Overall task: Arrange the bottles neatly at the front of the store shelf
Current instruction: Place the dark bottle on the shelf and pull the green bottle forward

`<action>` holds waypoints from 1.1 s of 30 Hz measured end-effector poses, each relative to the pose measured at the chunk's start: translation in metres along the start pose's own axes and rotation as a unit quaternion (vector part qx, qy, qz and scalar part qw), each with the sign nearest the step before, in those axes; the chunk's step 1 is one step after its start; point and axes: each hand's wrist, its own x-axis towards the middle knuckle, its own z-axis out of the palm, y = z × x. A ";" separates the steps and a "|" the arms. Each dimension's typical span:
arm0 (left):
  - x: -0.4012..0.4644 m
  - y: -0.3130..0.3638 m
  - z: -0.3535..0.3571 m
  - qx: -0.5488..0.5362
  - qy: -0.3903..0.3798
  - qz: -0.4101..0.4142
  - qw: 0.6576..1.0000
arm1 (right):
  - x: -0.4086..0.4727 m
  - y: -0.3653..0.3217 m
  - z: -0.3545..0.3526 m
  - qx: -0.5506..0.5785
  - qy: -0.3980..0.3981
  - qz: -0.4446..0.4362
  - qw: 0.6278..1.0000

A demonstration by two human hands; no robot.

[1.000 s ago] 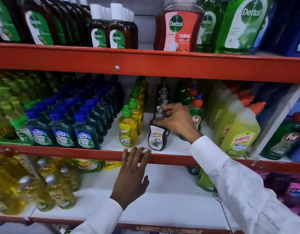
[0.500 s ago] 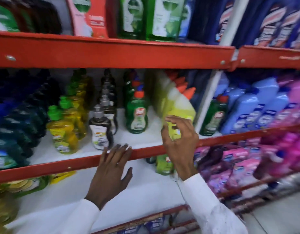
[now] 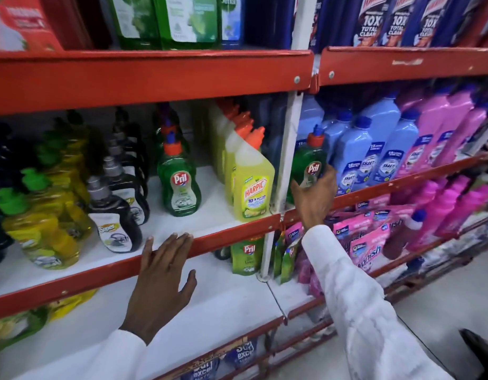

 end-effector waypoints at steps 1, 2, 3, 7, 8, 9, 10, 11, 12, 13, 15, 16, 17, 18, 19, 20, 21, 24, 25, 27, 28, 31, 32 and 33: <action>0.000 0.000 0.000 0.002 -0.003 0.000 1.000 | 0.002 0.002 0.003 -0.008 0.003 0.000 1.000; 0.000 0.000 0.000 0.004 -0.005 -0.001 1.000 | 0.003 0.002 0.005 -0.010 0.007 -0.001 1.000; 0.000 0.000 0.000 0.005 -0.007 -0.003 1.000 | 0.004 0.002 0.006 -0.004 0.011 0.002 1.000; 0.000 -0.001 0.001 0.003 -0.012 -0.002 1.000 | 0.005 -0.001 -0.001 0.035 0.022 0.027 0.999; -0.001 -0.002 0.001 0.005 -0.014 0.002 1.000 | 0.003 -0.003 -0.004 0.043 0.030 0.027 0.998; -0.001 -0.003 0.001 0.006 -0.016 0.005 1.000 | 0.001 -0.004 -0.007 0.051 0.042 0.022 0.998; -0.001 -0.005 0.001 0.007 -0.018 0.006 1.000 | -0.002 -0.006 -0.011 0.065 0.057 0.016 0.996; -0.001 -0.005 0.001 0.007 -0.020 0.006 1.000 | -0.006 -0.009 -0.016 0.085 0.070 0.018 0.994; -0.001 -0.005 0.000 0.007 -0.022 0.005 1.000 | -0.011 -0.014 -0.022 0.104 0.079 0.019 0.991; -0.001 -0.004 0.000 0.005 -0.025 0.004 1.000 | -0.016 -0.019 -0.029 0.120 0.088 0.016 0.989; -0.002 -0.005 -0.002 0.005 -0.029 0.004 1.000 | -0.032 -0.033 -0.042 0.146 0.106 -0.008 0.984; -0.001 -0.005 -0.002 0.006 -0.030 0.008 0.999 | -0.042 -0.040 -0.048 0.158 0.113 -0.023 0.981; -0.001 -0.006 -0.003 0.008 -0.031 0.012 0.999 | -0.054 -0.048 -0.053 0.168 0.114 -0.035 0.979; 0.000 -0.007 -0.004 0.009 -0.033 0.014 0.999 | -0.066 -0.056 -0.055 0.172 0.109 -0.044 0.978; 0.000 -0.008 -0.005 0.007 -0.035 0.016 0.999 | -0.080 -0.065 -0.057 0.173 0.094 -0.052 0.979; -0.001 -0.010 -0.007 0.002 -0.036 0.018 0.999 | -0.094 -0.075 -0.055 0.172 0.072 -0.060 0.981; -0.001 -0.010 -0.008 -0.006 -0.035 0.018 0.999 | -0.108 -0.083 -0.052 0.170 0.049 -0.071 0.982; -0.006 -0.014 -0.013 -0.035 -0.028 0.010 0.999 | -0.145 -0.103 -0.025 0.151 -0.044 -0.104 0.982; -0.008 -0.015 -0.015 -0.041 -0.024 0.007 0.999 | -0.154 -0.108 -0.013 0.139 -0.074 -0.109 0.981; -0.013 -0.019 -0.019 -0.054 -0.014 -0.004 0.998 | -0.165 -0.112 0.013 0.110 -0.120 -0.111 0.980; -0.015 -0.021 -0.020 -0.062 -0.010 -0.011 0.998 | -0.168 -0.114 0.024 0.092 -0.134 -0.111 0.980; -0.021 -0.026 -0.025 -0.089 0.000 -0.032 0.996 | -0.172 -0.116 0.048 0.056 -0.155 -0.107 0.981; -0.022 -0.026 -0.025 -0.097 0.001 -0.039 0.995 | -0.173 -0.115 0.052 0.047 -0.160 -0.101 0.981; -0.023 -0.027 -0.026 -0.101 0.001 -0.047 0.994 | -0.173 -0.115 0.056 0.039 -0.165 -0.094 0.981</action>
